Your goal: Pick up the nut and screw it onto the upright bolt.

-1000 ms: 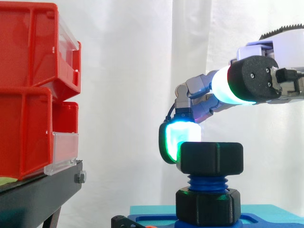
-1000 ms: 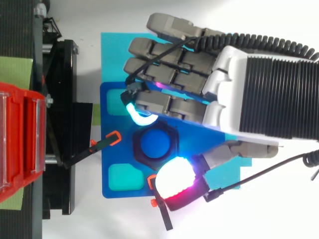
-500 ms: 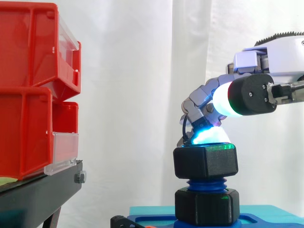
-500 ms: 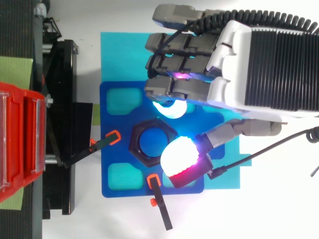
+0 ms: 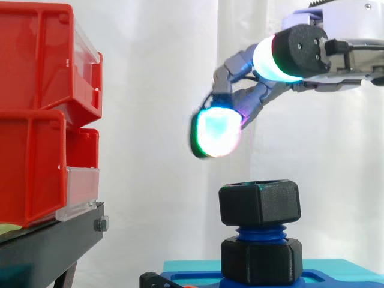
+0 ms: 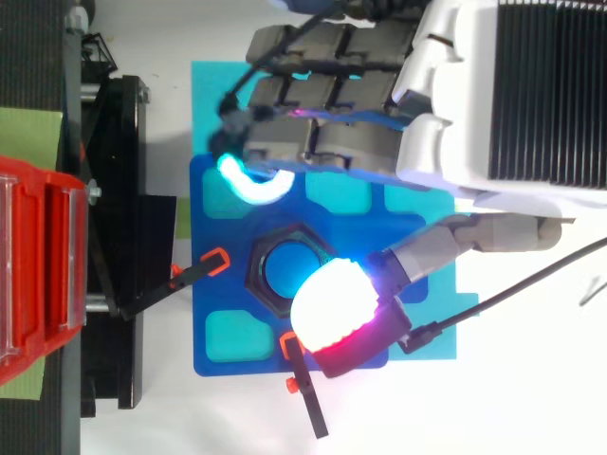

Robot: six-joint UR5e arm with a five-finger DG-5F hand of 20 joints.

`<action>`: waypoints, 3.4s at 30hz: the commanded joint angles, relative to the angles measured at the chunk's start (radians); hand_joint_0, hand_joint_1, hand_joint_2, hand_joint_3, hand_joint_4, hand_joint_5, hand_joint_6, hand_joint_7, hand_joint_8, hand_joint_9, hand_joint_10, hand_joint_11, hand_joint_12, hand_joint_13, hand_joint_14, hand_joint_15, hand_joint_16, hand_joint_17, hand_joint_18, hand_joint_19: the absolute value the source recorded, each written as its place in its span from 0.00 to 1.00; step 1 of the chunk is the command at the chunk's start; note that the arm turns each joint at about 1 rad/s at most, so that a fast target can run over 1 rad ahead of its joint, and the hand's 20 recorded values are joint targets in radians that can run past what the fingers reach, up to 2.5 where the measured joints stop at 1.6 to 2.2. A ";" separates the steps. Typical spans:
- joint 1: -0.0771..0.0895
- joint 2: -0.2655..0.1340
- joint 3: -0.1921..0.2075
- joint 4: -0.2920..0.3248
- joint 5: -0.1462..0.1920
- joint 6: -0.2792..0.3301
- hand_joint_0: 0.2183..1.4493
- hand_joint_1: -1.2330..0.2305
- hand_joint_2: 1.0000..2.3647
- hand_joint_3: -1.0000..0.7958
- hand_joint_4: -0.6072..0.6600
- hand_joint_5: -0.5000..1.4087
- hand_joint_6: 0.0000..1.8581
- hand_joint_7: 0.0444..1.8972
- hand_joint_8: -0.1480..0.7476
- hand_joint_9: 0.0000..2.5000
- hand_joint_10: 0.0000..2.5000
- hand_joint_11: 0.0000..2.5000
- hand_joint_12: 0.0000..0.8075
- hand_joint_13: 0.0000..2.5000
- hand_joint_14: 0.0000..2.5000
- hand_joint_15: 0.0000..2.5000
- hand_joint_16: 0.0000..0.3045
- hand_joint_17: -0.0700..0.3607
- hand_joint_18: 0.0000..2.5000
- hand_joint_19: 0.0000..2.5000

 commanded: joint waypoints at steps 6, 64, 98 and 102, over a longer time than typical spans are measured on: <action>0.020 -0.003 0.006 0.024 0.006 -0.006 0.23 0.75 0.00 0.28 0.62 0.19 0.27 0.32 0.41 0.28 0.00 0.00 0.34 0.21 0.00 0.00 0.11 0.33 0.08 0.00; 0.036 -0.072 -0.029 0.062 0.003 0.006 0.25 0.71 0.00 0.28 0.65 0.25 0.27 0.75 0.46 0.30 0.00 0.00 0.34 0.23 0.00 0.00 0.09 0.31 0.08 0.00; -0.050 -0.063 0.063 -0.017 -0.116 0.006 0.26 0.69 0.00 0.28 0.60 0.30 0.27 0.77 0.45 0.56 0.00 0.00 0.23 0.38 0.00 0.00 0.05 0.24 0.25 0.00; -0.052 -0.061 0.084 -0.042 -0.116 0.005 0.25 0.70 0.00 0.28 0.65 0.27 0.27 0.66 0.47 0.53 0.00 0.00 0.25 0.36 0.00 0.00 0.06 0.25 0.23 0.00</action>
